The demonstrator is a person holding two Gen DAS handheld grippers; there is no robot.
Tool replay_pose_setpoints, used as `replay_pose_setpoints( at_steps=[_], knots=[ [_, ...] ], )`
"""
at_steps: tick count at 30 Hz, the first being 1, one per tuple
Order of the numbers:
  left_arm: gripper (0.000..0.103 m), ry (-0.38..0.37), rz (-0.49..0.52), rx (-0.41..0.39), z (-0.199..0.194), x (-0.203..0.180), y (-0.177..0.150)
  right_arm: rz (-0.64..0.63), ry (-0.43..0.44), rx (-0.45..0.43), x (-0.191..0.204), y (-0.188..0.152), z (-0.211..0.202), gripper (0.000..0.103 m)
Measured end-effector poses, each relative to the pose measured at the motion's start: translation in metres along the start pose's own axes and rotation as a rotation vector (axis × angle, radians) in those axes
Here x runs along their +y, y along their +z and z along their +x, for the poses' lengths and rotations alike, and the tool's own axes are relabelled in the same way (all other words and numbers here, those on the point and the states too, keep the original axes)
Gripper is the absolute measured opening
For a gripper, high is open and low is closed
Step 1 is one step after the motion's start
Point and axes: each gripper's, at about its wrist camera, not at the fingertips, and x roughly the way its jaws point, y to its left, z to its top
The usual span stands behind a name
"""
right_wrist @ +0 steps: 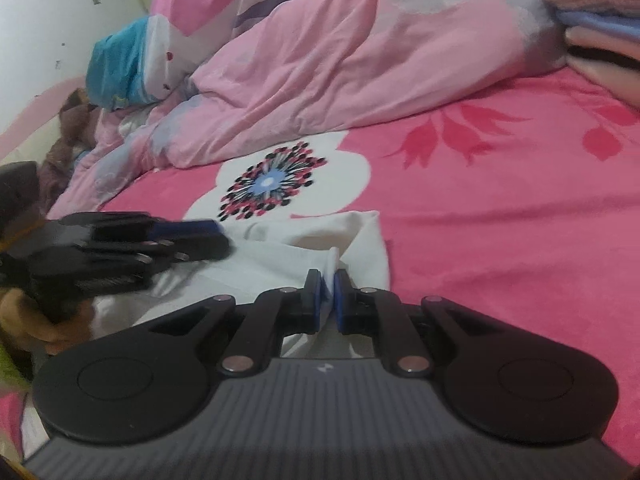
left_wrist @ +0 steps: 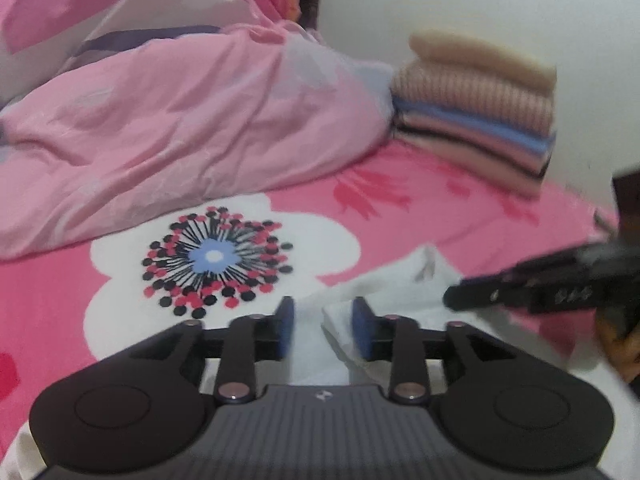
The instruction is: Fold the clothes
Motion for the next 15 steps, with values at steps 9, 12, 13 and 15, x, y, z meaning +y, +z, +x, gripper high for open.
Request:
replay_pose_setpoints(
  at_steps=[9, 12, 13, 15],
  knots=[
    [0.048, -0.237, -0.044, 0.185, -0.021, -0.011, -0.02, 0.031, 0.006, -0.044, 0.001, -0.002, -0.011, 0.006],
    [0.033, -0.213, -0.001, 0.192, -0.014, -0.022, -0.029, 0.039, 0.013, -0.051, 0.002, -0.003, -0.012, 0.006],
    [0.008, -0.223, -0.014, 0.194, -0.011, -0.021, -0.029, 0.043, 0.017, -0.056, 0.001, -0.003, -0.013, 0.006],
    [0.003, -0.287, -0.091, 0.199, -0.009, -0.014, -0.029, 0.048, 0.027, -0.082, 0.0, -0.003, -0.016, 0.006]
  ],
)
